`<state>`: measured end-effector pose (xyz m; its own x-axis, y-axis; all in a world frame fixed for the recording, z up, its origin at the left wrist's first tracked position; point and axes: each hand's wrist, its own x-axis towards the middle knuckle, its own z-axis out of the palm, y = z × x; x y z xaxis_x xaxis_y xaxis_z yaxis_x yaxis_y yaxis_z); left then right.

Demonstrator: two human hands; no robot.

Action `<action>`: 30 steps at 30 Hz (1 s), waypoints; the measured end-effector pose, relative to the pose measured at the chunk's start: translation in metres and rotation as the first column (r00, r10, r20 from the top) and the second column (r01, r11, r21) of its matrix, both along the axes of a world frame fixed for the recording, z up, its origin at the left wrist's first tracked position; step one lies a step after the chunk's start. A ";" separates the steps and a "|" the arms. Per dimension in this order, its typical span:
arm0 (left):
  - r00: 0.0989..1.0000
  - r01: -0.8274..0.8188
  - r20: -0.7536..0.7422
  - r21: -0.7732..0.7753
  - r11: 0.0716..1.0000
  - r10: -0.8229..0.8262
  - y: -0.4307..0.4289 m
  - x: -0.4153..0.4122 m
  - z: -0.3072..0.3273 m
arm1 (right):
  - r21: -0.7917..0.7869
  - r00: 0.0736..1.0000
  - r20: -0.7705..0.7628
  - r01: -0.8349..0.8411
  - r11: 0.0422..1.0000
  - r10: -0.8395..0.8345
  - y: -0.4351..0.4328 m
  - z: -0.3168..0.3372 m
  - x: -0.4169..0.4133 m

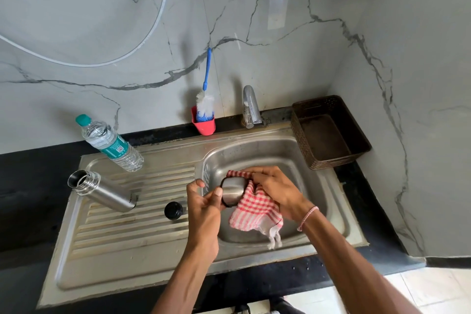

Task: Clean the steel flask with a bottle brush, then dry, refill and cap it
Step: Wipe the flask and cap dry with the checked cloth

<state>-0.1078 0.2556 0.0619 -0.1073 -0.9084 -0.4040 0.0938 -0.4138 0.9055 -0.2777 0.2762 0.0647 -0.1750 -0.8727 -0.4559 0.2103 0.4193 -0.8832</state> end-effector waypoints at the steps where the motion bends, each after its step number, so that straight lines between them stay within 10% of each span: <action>1: 1.000 -0.016 -0.012 0.010 1.000 0.016 -0.003 -0.001 0.001 | 0.010 0.989 0.132 0.072 0.997 -0.073 0.004 -0.002 0.005; 6: 0.984 -0.130 -0.107 0.113 0.985 0.142 -0.006 -0.004 -0.004 | 0.061 0.822 0.469 0.334 0.940 -0.323 0.028 -0.012 0.044; 13: 0.976 -0.192 -0.096 0.068 0.979 0.198 0.007 -0.018 -0.017 | 0.189 0.647 0.566 0.501 0.844 -0.511 0.040 -0.012 0.070; 17: 0.996 -0.092 0.001 -0.237 0.967 0.095 0.017 -0.020 -0.019 | 0.281 0.603 0.574 0.490 0.825 -0.554 0.043 -0.014 0.075; 24: 0.865 0.376 0.501 -0.614 0.694 -0.026 0.011 0.002 -0.041 | 0.347 0.567 0.637 0.393 0.851 -0.522 0.049 -0.019 0.079; 30: 0.797 0.560 0.604 -0.737 0.379 -0.003 0.002 0.012 -0.039 | 0.402 0.545 0.671 0.302 0.864 -0.503 0.051 -0.028 0.075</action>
<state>-0.0956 0.2575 0.0228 -0.5026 -0.7181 0.4814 -0.3624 0.6805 0.6368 -0.2030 0.3276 0.0366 -0.0027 -0.6585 -0.7526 0.9318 0.2715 -0.2408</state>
